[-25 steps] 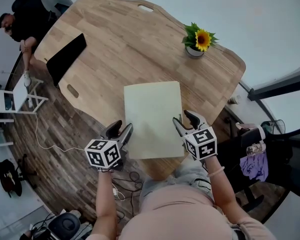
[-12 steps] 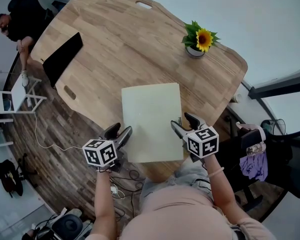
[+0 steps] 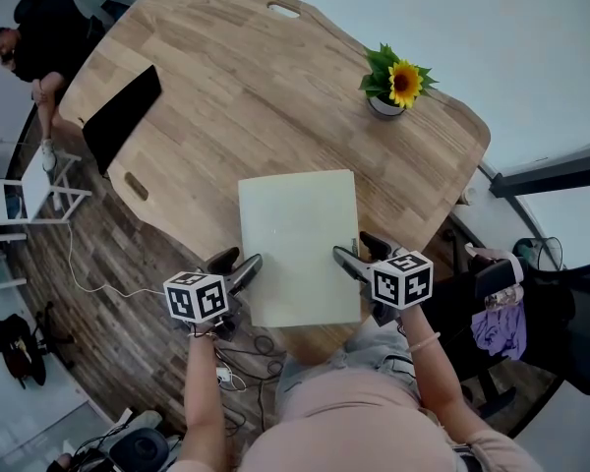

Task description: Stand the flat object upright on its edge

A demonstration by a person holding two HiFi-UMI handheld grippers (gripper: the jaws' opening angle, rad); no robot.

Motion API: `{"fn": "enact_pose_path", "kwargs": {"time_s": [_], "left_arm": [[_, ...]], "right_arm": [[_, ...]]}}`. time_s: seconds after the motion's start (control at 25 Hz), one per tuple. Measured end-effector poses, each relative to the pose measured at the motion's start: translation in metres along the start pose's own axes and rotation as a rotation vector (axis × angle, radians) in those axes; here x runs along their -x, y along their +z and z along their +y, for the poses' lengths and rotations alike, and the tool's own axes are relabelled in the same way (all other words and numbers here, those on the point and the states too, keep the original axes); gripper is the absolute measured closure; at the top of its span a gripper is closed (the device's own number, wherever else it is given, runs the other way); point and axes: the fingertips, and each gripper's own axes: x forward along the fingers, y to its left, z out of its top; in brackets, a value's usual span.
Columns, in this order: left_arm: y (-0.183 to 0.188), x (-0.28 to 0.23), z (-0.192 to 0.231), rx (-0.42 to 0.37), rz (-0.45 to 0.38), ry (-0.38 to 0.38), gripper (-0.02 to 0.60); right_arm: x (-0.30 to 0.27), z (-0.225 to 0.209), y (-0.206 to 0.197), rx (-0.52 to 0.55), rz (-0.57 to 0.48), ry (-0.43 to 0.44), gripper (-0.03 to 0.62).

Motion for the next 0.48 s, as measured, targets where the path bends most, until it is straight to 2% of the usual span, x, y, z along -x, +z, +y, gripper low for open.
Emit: {"fn": "enact_pose_path", "kwargs": {"time_s": [0.12,0.36,0.48], "left_arm": [[-0.006,-0.005,0.002,0.006,0.037,-0.01,0.331],[-0.011,-0.011,0.007,0.1,0.084,-0.081,0.313],[-0.013,-0.014,0.006,0.121,0.107,-0.115,0.313]], "right_arm": [[-0.002,-0.001,-0.001,-0.039,0.007,0.023,0.288],[-0.007,-0.003,-0.003,-0.066,0.033,0.054,0.27],[-0.009,-0.003,-0.004,-0.082,0.043,0.067,0.27]]}}
